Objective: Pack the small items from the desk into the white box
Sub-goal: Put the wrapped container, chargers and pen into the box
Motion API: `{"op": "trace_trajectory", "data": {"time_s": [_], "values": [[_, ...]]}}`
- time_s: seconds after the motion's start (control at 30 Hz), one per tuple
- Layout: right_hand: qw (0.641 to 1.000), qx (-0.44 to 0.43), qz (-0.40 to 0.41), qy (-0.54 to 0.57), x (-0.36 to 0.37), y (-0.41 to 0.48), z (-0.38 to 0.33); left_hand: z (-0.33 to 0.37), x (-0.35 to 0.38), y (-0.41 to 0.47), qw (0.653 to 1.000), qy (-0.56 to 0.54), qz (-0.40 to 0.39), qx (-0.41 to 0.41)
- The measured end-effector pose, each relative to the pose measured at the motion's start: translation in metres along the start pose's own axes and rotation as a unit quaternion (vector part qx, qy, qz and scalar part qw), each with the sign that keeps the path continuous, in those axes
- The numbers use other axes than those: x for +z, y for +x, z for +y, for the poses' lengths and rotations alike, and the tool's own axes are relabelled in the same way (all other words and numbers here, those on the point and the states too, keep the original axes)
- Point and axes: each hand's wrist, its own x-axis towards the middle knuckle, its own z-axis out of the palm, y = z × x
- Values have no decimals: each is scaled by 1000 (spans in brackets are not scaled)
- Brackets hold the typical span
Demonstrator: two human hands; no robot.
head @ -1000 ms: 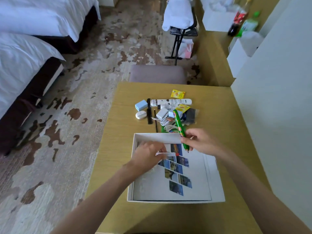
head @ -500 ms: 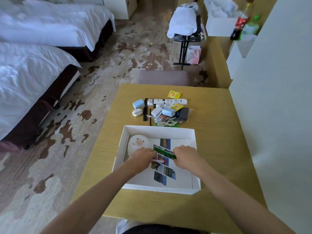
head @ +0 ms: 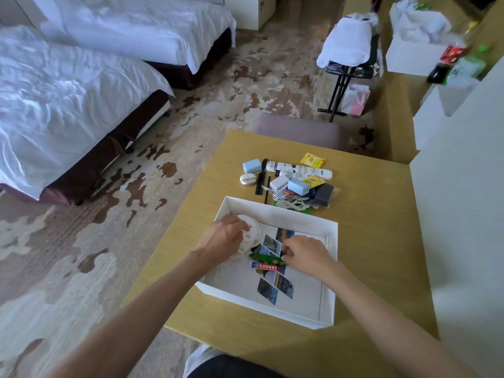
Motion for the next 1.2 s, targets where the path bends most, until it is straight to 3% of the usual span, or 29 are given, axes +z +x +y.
{"op": "trace_trajectory", "data": {"time_s": [0.17,0.3,0.4,0.7,0.87,1.07,1.2], "values": [[981,18,125,146,-33,14,11,-6,-3,37,998,-42,48,8],[949,72,239,193,-51,37,23,-14,-2,71,996,-70,57,2],[949,124,220,189,-60,62,38,-24,5,101,997,-65,34,16],[947,225,159,165,-57,128,76,-53,55,190,986,-53,-153,-48],[950,259,148,92,-57,162,83,-64,90,222,972,-21,-228,-56],[954,273,105,69,-53,180,84,-67,120,256,966,0,-255,-47],[937,283,157,129,-51,162,89,-62,135,264,966,22,-251,-54]]}}
